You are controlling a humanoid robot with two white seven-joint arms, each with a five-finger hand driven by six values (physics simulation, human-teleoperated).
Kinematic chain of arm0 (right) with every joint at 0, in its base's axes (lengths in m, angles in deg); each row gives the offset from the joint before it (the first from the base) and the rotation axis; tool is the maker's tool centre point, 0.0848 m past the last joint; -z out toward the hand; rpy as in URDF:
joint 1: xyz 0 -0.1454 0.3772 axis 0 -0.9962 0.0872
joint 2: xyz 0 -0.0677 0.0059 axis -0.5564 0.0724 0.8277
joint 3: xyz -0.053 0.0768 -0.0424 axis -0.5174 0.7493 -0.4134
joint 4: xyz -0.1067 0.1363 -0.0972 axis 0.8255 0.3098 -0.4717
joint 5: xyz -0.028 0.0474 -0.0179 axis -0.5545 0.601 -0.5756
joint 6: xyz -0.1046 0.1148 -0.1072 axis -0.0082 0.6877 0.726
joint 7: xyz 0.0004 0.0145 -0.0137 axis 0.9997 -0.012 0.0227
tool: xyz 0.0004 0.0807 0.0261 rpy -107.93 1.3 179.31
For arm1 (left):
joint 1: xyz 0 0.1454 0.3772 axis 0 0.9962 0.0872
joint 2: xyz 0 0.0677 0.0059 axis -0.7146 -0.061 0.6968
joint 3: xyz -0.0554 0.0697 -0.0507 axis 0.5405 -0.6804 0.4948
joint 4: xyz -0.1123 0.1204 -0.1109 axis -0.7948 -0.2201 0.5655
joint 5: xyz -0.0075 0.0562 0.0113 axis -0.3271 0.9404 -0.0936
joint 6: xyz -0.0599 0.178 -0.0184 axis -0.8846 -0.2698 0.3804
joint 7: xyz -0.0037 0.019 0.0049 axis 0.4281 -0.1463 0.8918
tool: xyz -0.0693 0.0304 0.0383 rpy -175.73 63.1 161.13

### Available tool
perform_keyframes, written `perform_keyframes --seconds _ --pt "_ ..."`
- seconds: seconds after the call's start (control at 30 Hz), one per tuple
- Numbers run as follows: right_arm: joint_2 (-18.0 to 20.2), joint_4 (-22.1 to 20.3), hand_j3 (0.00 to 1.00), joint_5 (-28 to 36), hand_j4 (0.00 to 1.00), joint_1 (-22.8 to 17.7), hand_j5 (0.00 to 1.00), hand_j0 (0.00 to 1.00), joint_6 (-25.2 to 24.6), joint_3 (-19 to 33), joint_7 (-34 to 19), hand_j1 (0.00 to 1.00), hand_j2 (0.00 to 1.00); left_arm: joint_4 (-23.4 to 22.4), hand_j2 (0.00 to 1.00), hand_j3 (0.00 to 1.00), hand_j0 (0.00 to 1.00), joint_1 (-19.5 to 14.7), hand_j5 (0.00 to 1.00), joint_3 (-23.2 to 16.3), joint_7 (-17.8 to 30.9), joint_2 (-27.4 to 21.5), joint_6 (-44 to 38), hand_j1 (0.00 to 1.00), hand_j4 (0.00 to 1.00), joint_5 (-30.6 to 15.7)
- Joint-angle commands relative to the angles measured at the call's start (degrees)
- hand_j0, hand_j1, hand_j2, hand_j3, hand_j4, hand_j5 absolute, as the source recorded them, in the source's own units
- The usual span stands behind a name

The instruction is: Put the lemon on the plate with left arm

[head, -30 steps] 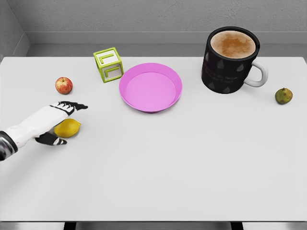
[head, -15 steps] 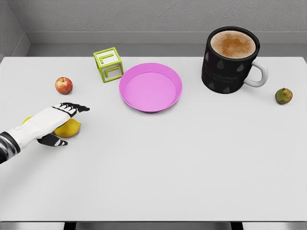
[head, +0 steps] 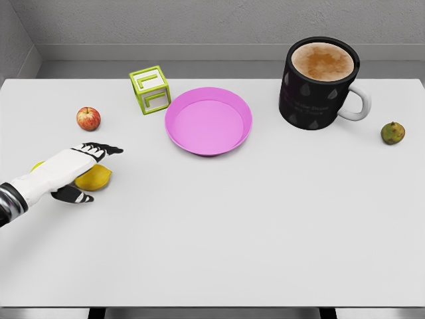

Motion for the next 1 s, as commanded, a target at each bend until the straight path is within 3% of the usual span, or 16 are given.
perform_keyframes --seconds 0.0,0.2,0.43,0.97 --pt "0.0 0.0 1.0 0.0 1.0 0.0 1.0 1.0 0.0 0.0 0.0 1.0 1.0 0.0 1.0 1.0 1.0 0.0 1.0 0.0 0.2 -0.1 -0.8 1.0 1.0 -0.6" --pt "0.0 0.0 1.0 0.0 1.0 0.0 1.0 1.0 0.0 -0.1 0.0 1.0 1.0 -0.1 0.99 0.99 0.99 -0.2 0.99 -0.8 0.3 -0.1 -1.3 0.99 0.99 -0.6" --pt "0.0 0.0 1.0 0.0 1.0 0.0 1.0 1.0 0.0 -0.1 0.0 1.0 1.0 -0.2 0.86 0.86 0.86 -0.1 0.86 -0.8 0.3 -0.1 -1.9 0.86 0.86 -0.6" --pt "0.0 0.0 1.0 0.0 1.0 0.0 1.0 1.0 0.0 0.0 0.0 1.0 1.0 -1.3 0.84 0.84 0.84 -0.2 0.84 -1.9 1.5 -0.1 -6.6 0.84 0.84 -0.6"
